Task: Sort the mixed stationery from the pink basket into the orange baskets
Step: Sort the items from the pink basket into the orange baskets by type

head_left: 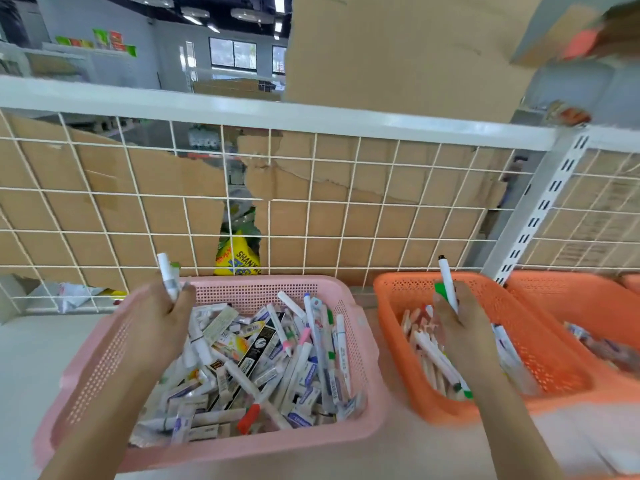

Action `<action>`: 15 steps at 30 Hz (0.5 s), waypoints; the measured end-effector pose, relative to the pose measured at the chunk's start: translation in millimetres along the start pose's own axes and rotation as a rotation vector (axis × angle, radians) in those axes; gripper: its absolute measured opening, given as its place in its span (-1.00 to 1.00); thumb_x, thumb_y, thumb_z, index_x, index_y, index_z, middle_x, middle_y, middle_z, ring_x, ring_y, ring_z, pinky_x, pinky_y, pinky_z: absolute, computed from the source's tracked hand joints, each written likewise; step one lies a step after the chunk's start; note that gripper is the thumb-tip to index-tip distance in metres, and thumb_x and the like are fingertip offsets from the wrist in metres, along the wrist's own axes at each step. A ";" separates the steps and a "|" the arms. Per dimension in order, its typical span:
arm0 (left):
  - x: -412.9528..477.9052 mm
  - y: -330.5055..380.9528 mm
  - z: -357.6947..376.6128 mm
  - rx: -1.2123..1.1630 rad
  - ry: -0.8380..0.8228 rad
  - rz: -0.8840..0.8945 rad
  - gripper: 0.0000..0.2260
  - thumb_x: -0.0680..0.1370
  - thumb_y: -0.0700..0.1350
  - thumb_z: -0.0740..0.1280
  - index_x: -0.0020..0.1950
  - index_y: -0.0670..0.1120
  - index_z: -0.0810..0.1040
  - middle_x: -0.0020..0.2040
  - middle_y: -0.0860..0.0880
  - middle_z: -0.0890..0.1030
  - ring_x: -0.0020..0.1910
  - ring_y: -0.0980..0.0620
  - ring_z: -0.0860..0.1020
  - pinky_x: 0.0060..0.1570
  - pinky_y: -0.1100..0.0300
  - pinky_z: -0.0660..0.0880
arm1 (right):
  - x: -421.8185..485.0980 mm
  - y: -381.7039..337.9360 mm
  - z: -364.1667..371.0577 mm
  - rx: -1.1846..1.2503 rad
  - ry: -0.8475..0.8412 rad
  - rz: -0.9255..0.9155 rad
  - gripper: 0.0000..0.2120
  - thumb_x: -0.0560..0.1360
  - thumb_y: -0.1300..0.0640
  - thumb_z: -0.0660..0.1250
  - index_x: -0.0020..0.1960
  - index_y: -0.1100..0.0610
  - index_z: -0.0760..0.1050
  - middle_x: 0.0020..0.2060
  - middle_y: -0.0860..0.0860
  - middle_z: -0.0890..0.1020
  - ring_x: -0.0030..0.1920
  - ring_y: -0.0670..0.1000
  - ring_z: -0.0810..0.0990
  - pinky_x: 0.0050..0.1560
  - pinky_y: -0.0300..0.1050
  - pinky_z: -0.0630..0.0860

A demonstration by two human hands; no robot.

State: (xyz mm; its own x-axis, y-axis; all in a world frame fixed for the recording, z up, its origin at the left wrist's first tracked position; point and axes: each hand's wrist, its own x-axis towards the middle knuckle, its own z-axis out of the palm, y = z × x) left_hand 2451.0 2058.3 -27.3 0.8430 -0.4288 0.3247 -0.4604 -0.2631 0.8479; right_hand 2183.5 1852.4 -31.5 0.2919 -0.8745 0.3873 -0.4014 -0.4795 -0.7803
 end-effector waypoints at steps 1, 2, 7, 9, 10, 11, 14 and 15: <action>-1.0 8.4 7.7 -0.014 -0.003 0.002 -0.73 0.61 -0.19 0.17 -0.29 -0.18 0.28 -0.48 -0.08 0.26 -0.49 0.01 0.22 -0.54 0.22 0.23 | 3.7 5.4 -9.0 -0.001 0.006 0.012 -0.94 0.60 0.17 0.15 -0.03 0.14 0.35 -0.39 0.11 0.44 -0.45 0.06 0.37 -0.36 -0.05 0.32; -2.5 16.8 16.2 -0.025 -0.011 0.009 -0.76 0.61 -0.19 0.17 -0.25 -0.20 0.30 -0.47 -0.07 0.27 -0.48 -0.01 0.23 -0.53 0.25 0.22 | 6.9 10.7 -17.8 -0.003 0.006 0.023 -0.93 0.60 0.17 0.15 -0.03 0.15 0.35 -0.39 0.11 0.44 -0.45 0.06 0.36 -0.37 -0.06 0.31; -6.9 51.1 69.5 -0.058 -0.099 0.067 -0.89 0.60 -0.16 0.20 -0.07 -0.19 0.35 -0.41 -0.08 0.31 -0.43 0.00 0.27 -0.40 0.14 0.19 | 22.9 36.1 -54.5 0.000 0.032 0.062 -0.92 0.59 0.23 0.13 0.07 0.18 0.35 -0.40 0.05 0.40 -0.44 0.03 0.32 -0.38 -0.06 0.27; -12.5 70.1 94.7 -0.123 -0.145 0.085 -0.88 0.59 -0.11 0.25 -0.02 -0.15 0.37 -0.36 -0.07 0.38 -0.39 0.05 0.34 -0.39 0.22 0.24 | 30.0 48.8 -65.0 -0.010 0.018 0.074 -0.83 0.59 0.23 0.12 0.18 0.15 0.35 -0.38 -0.03 0.39 -0.42 -0.02 0.34 -0.40 -0.12 0.25; -16.1 80.5 107.6 -0.156 -0.159 0.104 -0.87 0.58 -0.09 0.26 -0.01 -0.14 0.38 -0.33 -0.06 0.41 -0.37 0.06 0.37 -0.38 0.29 0.25 | 33.8 56.1 -69.1 -0.023 -0.008 0.085 -0.78 0.60 0.22 0.12 0.23 0.16 0.34 -0.38 -0.06 0.39 -0.42 -0.04 0.35 -0.40 -0.12 0.24; -20.2 89.7 122.0 -0.186 -0.176 0.114 -0.87 0.58 -0.09 0.25 -0.03 -0.14 0.38 -0.32 -0.05 0.42 -0.36 0.05 0.37 -0.38 0.32 0.25 | 37.6 62.2 -72.5 -0.042 -0.047 0.099 -0.75 0.60 0.22 0.12 0.27 0.18 0.33 -0.38 -0.06 0.39 -0.43 -0.04 0.35 -0.40 -0.12 0.24; -38.4 115.2 167.8 -0.257 -0.252 0.122 -0.82 0.55 -0.04 0.24 -0.11 -0.14 0.36 -0.34 0.02 0.39 -0.35 0.08 0.37 -0.38 0.29 0.26 | 46.3 81.7 -79.1 -0.073 -0.154 0.113 -0.69 0.59 0.20 0.13 0.34 0.14 0.32 -0.36 0.02 0.45 -0.41 0.00 0.38 -0.36 -0.11 0.26; -46.3 124.3 183.3 -0.265 -0.294 0.126 -0.82 0.55 -0.02 0.22 -0.12 -0.13 0.36 -0.33 0.03 0.39 -0.33 0.07 0.37 -0.37 0.32 0.27 | 48.7 86.2 -81.2 -0.058 -0.177 0.124 -0.68 0.59 0.20 0.14 0.34 0.10 0.32 -0.34 0.05 0.47 -0.40 0.01 0.39 -0.34 -0.10 0.28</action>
State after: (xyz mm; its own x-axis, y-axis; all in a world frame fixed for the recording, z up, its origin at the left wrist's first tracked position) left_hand 2303.7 1887.0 -13.7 0.6517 -0.6820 0.3319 -0.4351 0.0222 0.9001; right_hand 2092.6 1762.7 -40.0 0.3834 -0.9030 0.1940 -0.4912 -0.3772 -0.7851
